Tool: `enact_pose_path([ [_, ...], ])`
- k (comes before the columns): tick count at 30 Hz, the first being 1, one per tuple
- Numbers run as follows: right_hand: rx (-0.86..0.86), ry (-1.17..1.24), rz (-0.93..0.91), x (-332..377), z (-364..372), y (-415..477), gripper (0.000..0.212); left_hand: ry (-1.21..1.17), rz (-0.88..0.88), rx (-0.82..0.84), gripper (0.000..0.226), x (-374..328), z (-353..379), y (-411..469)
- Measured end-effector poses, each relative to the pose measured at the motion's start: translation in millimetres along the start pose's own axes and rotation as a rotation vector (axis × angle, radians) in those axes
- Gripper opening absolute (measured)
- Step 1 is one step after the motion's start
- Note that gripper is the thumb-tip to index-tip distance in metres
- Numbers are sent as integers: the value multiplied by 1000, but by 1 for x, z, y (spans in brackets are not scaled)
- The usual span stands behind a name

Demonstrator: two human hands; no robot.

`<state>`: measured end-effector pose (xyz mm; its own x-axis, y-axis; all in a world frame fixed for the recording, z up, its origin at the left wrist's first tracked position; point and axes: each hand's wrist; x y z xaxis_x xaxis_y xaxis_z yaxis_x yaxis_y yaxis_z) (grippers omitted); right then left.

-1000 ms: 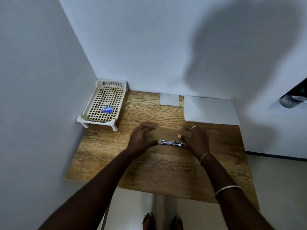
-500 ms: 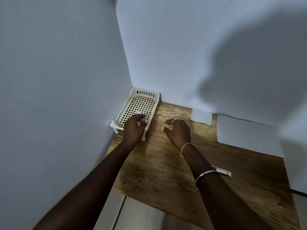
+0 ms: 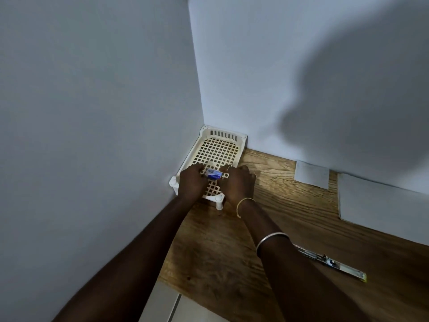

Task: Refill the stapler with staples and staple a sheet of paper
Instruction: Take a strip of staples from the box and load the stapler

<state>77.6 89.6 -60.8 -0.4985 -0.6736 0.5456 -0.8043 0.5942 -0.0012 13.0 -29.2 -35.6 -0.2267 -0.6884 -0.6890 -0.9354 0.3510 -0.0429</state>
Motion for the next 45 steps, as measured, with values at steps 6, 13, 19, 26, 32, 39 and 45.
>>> enact_pose_path([
  [6, -20, -42, -23, -1, 8, 8, 38, 42, 18, 10, 32, 4, 6, 1],
  [13, -42, -19, -38, 0, 7, 13, 39, 16, 16, 9, 35, -1, 9, 3],
  [19, -145, 81, -69, -9, -27, 2, 44, -155, 36, -42, 43, -21, 1, -10],
  [26, -158, 557, -47, -33, -104, -50, 45, -453, 125, -14, 35, -61, -3, -54],
  [32, -169, 833, 17, -57, -162, -111, 45, -852, 126, 96, 34, -102, 4, -114],
  [39, -216, 774, 13, -75, -213, -163, 43, -1159, 169, 206, 35, -136, 17, -168],
  [45, -249, 687, -40, -84, -244, -194, 42, -1196, 289, 249, 31, -155, 15, -193],
])
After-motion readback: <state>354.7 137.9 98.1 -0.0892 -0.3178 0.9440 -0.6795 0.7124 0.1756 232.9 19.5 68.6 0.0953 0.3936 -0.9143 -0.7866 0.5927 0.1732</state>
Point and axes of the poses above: each hand's wrist, its own y-axis towards the middle knuckle, its own z-axis out of the palm, x = y × z, and after that the axes turned 1 degree about z, right-handed
